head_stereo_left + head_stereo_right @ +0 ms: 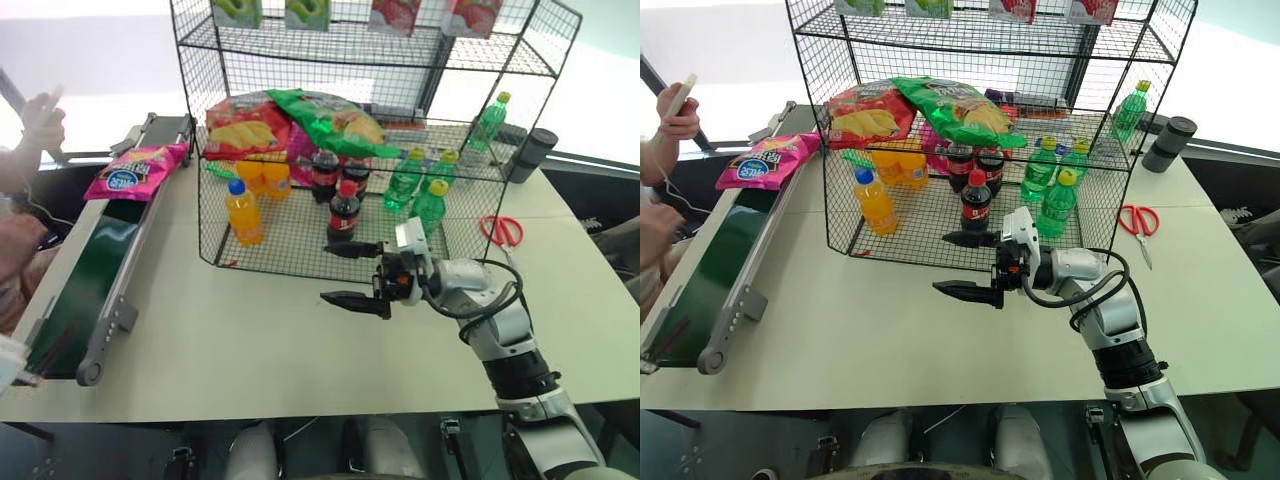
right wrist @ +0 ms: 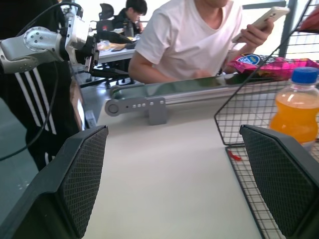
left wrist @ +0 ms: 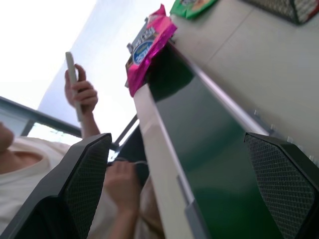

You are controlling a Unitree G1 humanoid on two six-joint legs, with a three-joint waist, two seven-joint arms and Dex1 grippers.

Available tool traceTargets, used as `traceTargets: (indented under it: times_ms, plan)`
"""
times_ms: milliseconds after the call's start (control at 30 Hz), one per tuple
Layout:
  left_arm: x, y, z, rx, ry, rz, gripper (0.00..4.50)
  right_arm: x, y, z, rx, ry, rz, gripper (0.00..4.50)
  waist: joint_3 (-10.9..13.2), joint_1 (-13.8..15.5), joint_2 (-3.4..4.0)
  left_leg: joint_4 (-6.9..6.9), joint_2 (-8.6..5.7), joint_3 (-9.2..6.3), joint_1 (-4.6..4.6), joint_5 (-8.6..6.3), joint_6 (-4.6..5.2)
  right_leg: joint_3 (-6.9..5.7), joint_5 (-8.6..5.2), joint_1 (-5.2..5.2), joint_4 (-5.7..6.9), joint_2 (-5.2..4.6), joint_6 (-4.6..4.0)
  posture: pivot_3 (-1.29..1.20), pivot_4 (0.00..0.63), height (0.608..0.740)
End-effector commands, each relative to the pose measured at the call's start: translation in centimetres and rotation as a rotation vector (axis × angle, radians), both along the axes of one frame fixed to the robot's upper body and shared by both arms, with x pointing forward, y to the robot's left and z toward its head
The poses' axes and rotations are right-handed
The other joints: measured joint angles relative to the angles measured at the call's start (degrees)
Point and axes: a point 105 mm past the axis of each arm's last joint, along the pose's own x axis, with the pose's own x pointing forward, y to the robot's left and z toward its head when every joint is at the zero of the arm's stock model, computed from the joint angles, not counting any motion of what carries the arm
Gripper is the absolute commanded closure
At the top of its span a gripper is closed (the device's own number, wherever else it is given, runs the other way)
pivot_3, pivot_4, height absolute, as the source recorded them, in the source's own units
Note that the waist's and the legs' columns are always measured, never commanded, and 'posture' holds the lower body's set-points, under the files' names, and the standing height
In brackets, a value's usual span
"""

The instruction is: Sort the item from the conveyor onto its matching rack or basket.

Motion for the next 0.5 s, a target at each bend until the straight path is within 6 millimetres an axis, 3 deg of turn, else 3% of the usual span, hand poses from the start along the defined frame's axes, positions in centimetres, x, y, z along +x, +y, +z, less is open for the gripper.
traceTargets:
  times_ms: [33, 300, 500]
  plan:
    - [-0.5, 0.8, 1.4, 0.168, -0.025, -0.004, 0.0, -1.1, 0.2, -0.1, -0.027, -0.066, 0.076, 0.09, -0.04, 0.0, -0.07, 0.0, 0.0, -0.01, 0.0, -0.01, 0.01, -0.01, 0.0, 0.0, 0.0, -0.01, -0.01, 0.0, 0.15, 0.726]
    - [0.5, 0.8, 0.6, 0.295, -0.039, -0.063, 0.0, -0.1, 0.4, 0.7, 0.005, -0.093, 0.033, 0.09, -0.04, -0.33, -0.07, -0.04, 0.0, 0.04, -0.01, -0.03, 0.04, -0.02, 0.01, -0.06, 0.03, -0.15, 0.0, 0.0, 0.15, 0.726]
    - [1.1, 0.9, -1.0, 0.241, -0.033, -0.082, 0.0, -0.5, 0.2, 1.2, 0.017, -0.085, 0.018, 0.09, -0.04, -0.44, -0.07, -0.08, 0.0, 0.12, -0.01, -0.03, 0.04, -0.03, 0.02, -0.1, 0.04, -0.15, 0.02, 0.0, 0.15, 0.726]
